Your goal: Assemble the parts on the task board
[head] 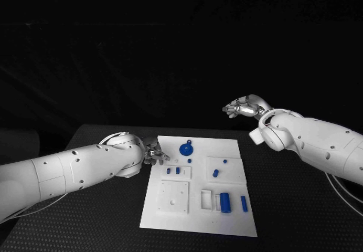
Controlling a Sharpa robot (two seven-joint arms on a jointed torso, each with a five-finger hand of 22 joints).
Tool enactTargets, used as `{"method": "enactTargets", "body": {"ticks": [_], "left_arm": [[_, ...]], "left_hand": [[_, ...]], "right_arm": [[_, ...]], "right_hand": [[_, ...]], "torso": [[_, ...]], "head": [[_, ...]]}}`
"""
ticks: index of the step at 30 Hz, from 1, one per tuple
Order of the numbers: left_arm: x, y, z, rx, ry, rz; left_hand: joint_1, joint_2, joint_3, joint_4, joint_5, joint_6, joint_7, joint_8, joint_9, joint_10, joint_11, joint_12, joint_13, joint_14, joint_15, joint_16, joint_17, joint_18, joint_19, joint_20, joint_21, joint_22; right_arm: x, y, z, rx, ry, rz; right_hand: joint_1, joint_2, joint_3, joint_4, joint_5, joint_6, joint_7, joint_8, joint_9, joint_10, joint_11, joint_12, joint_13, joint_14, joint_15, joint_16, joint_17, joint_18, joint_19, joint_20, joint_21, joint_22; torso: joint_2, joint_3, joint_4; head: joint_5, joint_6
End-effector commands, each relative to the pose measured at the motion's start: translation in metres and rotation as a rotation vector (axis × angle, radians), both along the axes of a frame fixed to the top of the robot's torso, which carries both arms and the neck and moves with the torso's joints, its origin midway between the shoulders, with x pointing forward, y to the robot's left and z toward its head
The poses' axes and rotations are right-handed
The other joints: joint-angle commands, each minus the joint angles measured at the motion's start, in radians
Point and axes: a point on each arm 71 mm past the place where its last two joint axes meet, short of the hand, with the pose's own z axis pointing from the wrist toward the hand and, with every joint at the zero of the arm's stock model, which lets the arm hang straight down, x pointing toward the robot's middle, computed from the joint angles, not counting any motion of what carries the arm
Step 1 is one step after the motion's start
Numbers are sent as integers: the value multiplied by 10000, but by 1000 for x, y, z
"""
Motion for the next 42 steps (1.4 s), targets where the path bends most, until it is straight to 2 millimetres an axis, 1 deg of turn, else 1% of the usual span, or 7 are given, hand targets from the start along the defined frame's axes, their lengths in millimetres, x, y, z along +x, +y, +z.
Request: {"method": "enactTargets", "body": {"ticks": [1,6,11,15,24,34,42], "left_arm": [[-3,-4,-1,-588,452,-193],[-5,-4,-2,-667,620,-287],[-5,-7,-3,-581,587,-354],[-7,-10,-7,-525,665,-443],[-8,-12,-16,-41,687,-598],[-11,-11,-25,241,817,-668],[-9,-11,-26,222,760,-613]], "left_hand": [[517,-195,62,-547,53,-225,64,-135,-54,-137,88,-165,-60,-157,55,-135,-42,0,-101,-739,-125,20],[738,-438,62,-722,-101,-393,142,-258,-131,-227,163,-277,-76,-252,109,-206,-63,-64,-129,-698,-243,-3],[244,-824,5,-54,-732,-662,239,-568,-302,-309,248,-409,-95,-341,141,-271,-95,-86,-181,-693,-406,-19],[-60,-1206,54,493,-1009,-837,321,-791,-431,-316,313,-443,-81,-372,129,-276,-98,-88,-182,-705,-462,4],[-325,-1830,188,1373,-1066,-900,354,-924,-496,-324,343,-455,-24,-396,92,-240,-83,-74,-149,-741,-496,73],[-182,-1756,210,1506,-1057,-892,350,-924,-476,-323,338,-434,16,-397,68,-208,-67,-70,-130,-759,-479,113],[210,-1157,-73,1228,-1005,-894,351,-931,-451,-341,338,-421,70,-416,58,-177,-56,-92,-168,-763,-477,165]], "right_arm": [[0,1,0,5,33,120],[0,1,0,3,32,111],[0,0,-1,-1,37,94],[-1,1,-1,2,47,111],[-1,1,-1,2,50,110],[-1,0,-2,0,54,105],[-1,1,-2,5,59,125]], "right_hand": [[-32,93,-45,33,59,-52,186,63,-16,53,8,-47,-11,33,33,-45,14,124,-3,57,-63,12],[-28,94,-44,31,60,-51,186,64,-17,54,7,-47,-11,34,33,-46,16,126,-2,57,-65,14],[-25,96,-42,29,61,-50,185,65,-18,54,7,-47,-11,34,32,-47,17,126,-1,57,-67,17],[-22,96,-41,28,63,-50,185,65,-19,55,7,-48,-11,35,32,-47,18,127,0,57,-69,19],[-21,97,-40,27,66,-50,185,66,-20,55,7,-48,-11,35,32,-49,19,128,1,58,-72,22],[-18,97,-39,26,69,-50,185,68,-22,56,7,-49,-11,36,31,-51,22,129,3,60,-76,27],[-18,100,-39,26,71,-50,186,69,-24,57,7,-49,-11,38,31,-52,23,130,4,61,-79,31]], "torso": [[-2,3,3],[2,4,6],[1,2,9],[8,-5,6],[6,-6,0],[2,-6,2],[0,-7,0]], "head": [[0,-5],[14,-1],[16,2],[22,-1],[21,-28],[7,-55],[18,-48]]}}
